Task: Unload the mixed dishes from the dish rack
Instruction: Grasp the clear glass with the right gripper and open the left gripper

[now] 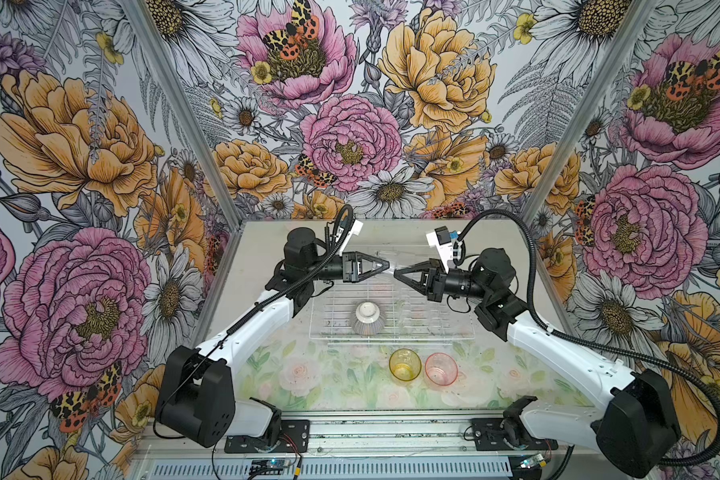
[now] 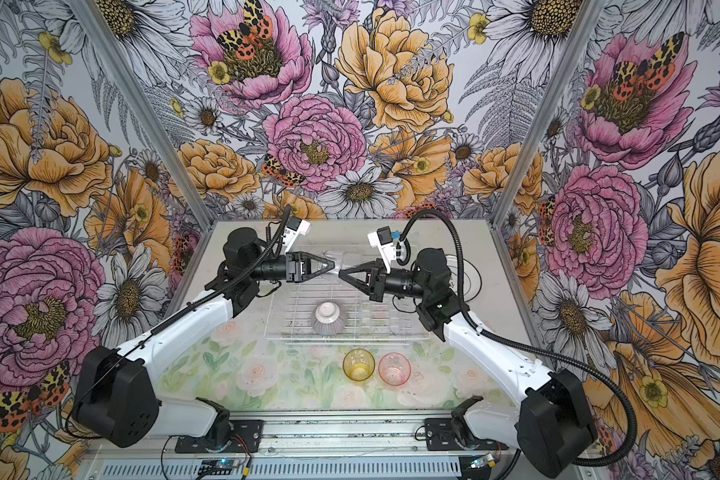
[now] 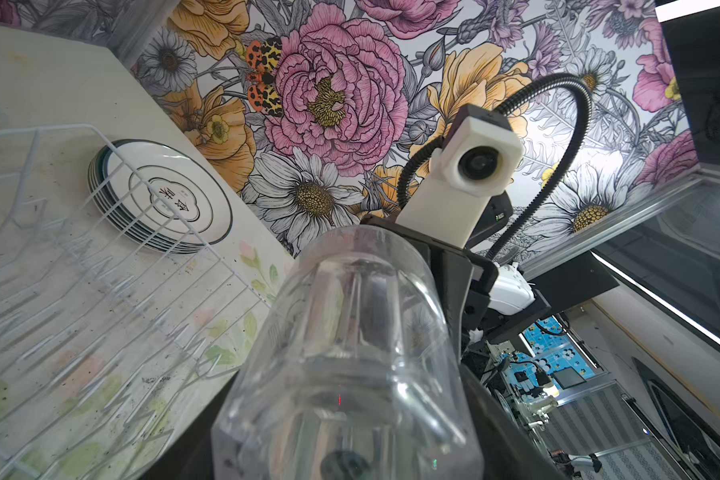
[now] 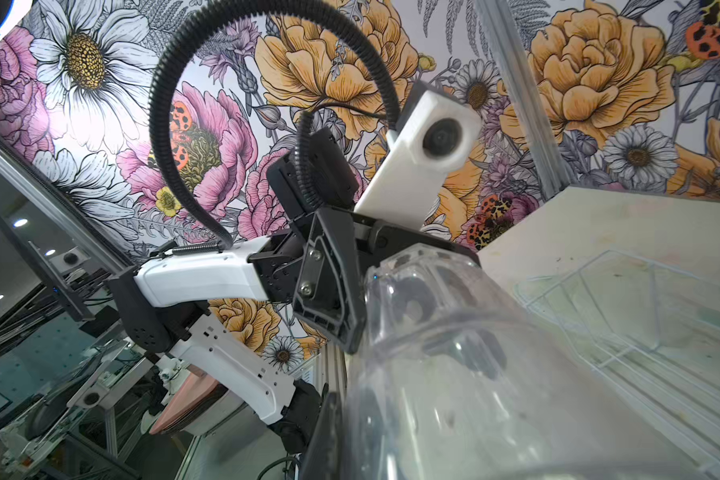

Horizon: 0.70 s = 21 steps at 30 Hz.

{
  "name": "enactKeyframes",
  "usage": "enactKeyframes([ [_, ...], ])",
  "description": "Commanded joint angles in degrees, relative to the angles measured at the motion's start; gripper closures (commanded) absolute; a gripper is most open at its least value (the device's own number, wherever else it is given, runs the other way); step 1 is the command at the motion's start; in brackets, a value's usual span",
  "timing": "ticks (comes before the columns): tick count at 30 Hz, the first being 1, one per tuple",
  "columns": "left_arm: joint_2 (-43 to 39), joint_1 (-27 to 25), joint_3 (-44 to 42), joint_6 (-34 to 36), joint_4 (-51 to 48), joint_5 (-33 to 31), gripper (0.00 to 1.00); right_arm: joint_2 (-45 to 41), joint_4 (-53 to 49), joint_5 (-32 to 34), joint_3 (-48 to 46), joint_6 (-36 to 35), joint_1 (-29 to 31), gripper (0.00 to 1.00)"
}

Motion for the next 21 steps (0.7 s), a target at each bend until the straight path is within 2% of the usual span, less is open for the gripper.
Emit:
enactKeyframes([
  [1, 0.78, -0.98, 0.18, -0.62, 1.96, -1.11, 0.46, 0.32, 0.94, 1.47, 1.93, -0.79, -0.06, 1.0],
  [4, 0.87, -1.21, 0.3, -0.78, 1.96, -1.15, 0.45, -0.03, 0.46, 1.68, 2.18, -0.97, -0.14, 1.0],
  [6, 0.66, -1.19, 0.3, -0.78, 1.65, -1.73, 0.38, -0.34, -0.59, 2.11, 2.37, -1.64, -0.19, 1.0],
  [7, 0.24, -1.16, 0.27, 0.03, 0.33, -2.67, 0.29, -0.46, -1.49, 2.22, 2.66, -2.23, -0.17, 1.0],
  [9, -0.99, -0.99, 0.83, 3.62, -4.4, -4.87, 0.02, -0.78, -3.59, 2.33, 3.29, -3.45, -0.11, 1.0],
  [11, -2.46, -0.74, 2.05, 7.61, -9.55, -6.7, 0.01, -1.33, -6.52, 2.43, 4.09, -5.21, -0.18, 1.0],
  [15, -5.54, 1.31, 3.34, 10.62, -14.42, -11.38, 0.01, -2.66, -16.74, 3.84, 6.55, -10.94, -0.1, 1.0],
  [18, -8.44, 1.91, 7.16, 20.09, -29.05, -22.87, 0.01, -3.77, -29.04, 7.51, 9.7, -18.0, 0.68, 1.0],
  [21, -11.13, 2.63, 9.15, 24.31, -37.27, -33.98, 0.01, -4.99, -33.01, 8.39, 10.13, -19.39, 0.97, 1.0],
])
